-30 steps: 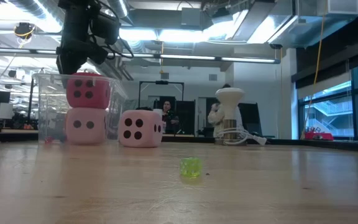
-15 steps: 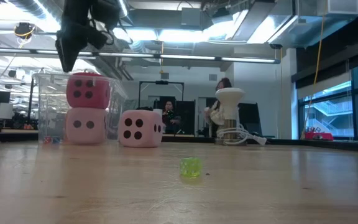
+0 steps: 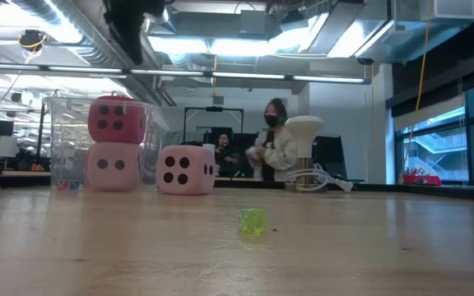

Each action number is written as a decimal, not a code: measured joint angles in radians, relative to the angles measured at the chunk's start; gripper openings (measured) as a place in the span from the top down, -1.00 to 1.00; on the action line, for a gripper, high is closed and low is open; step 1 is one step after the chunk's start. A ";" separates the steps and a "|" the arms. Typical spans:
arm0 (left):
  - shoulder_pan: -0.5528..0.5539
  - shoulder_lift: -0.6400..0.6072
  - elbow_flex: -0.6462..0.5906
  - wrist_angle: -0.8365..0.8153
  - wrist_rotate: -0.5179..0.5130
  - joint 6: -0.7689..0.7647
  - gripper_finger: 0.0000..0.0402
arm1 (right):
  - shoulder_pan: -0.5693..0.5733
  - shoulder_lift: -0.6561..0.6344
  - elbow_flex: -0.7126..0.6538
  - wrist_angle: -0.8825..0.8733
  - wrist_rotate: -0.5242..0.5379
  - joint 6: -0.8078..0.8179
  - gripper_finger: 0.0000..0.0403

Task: Pick & Place Dice
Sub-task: Put the large pink dice into the transparent bin

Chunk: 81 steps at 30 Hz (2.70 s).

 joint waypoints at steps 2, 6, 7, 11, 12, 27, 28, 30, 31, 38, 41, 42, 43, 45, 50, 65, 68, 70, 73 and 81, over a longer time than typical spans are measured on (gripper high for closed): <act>-0.051 0.000 -0.007 0.048 0.011 -0.010 0.30 | 0.000 0.000 0.000 0.000 0.000 0.000 0.06; -0.141 0.015 -0.027 0.153 0.048 -0.080 0.18 | 0.000 0.000 0.000 0.000 0.000 0.000 0.06; -0.162 0.025 -0.027 0.169 0.047 -0.084 0.14 | 0.000 0.000 0.000 0.000 0.000 0.000 0.06; -0.238 0.073 -0.027 0.219 0.034 -0.056 -0.01 | 0.000 0.000 0.000 0.000 0.000 -0.001 0.06; -0.255 0.090 -0.027 0.226 0.038 -0.036 -0.05 | 0.000 0.000 0.000 0.000 0.000 -0.001 0.06; -0.321 0.388 -0.008 0.311 -0.049 0.094 -0.27 | 0.001 0.000 0.000 -0.010 -0.004 0.021 0.06; -0.322 0.399 -0.005 0.313 -0.061 0.099 -0.26 | 0.001 0.000 0.000 -0.013 -0.005 0.023 0.06; -0.322 0.411 -0.005 0.313 -0.078 0.117 -0.26 | 0.001 0.000 0.000 -0.014 -0.012 0.023 0.06; -0.322 0.415 -0.005 0.312 -0.082 0.129 -0.26 | 0.001 0.000 0.000 -0.014 -0.012 0.023 0.06; -0.323 0.431 -0.006 0.324 -0.082 0.168 -0.26 | 0.002 0.000 0.000 -0.014 -0.012 0.023 0.06; -0.323 0.436 -0.011 0.329 -0.081 0.168 -0.26 | 0.002 0.000 0.000 -0.014 -0.012 0.023 0.06; -0.323 0.438 -0.014 0.329 -0.080 0.168 -0.26 | 0.002 0.000 0.000 -0.014 -0.012 0.023 0.06; -0.323 0.438 -0.017 0.328 -0.080 0.168 -0.26 | 0.002 0.000 0.000 -0.014 -0.012 0.023 0.06; -0.323 0.438 -0.022 0.342 -0.080 0.169 -0.26 | 0.002 0.000 0.000 -0.017 -0.012 0.023 0.06; -0.321 0.438 -0.025 0.343 -0.101 0.171 -0.26 | 0.002 0.000 0.000 -0.019 -0.012 0.022 0.06; -0.313 0.569 -0.025 0.314 -0.127 0.185 -0.26 | 0.002 0.000 0.000 -0.020 -0.013 0.015 0.06; -0.307 0.593 -0.025 0.291 -0.134 0.165 -0.25 | 0.002 0.000 0.000 -0.021 -0.031 0.020 0.06; -0.306 0.599 -0.024 0.279 -0.161 0.163 -0.25 | 0.003 0.000 0.000 -0.021 -0.031 0.020 0.06; -0.300 0.609 -0.024 0.287 -0.191 0.168 -0.23 | 0.003 0.000 0.000 -0.021 -0.031 0.023 0.06; -0.276 0.630 -0.022 0.324 -0.158 0.168 -0.22 | 0.003 0.000 0.000 -0.020 -0.031 0.023 0.06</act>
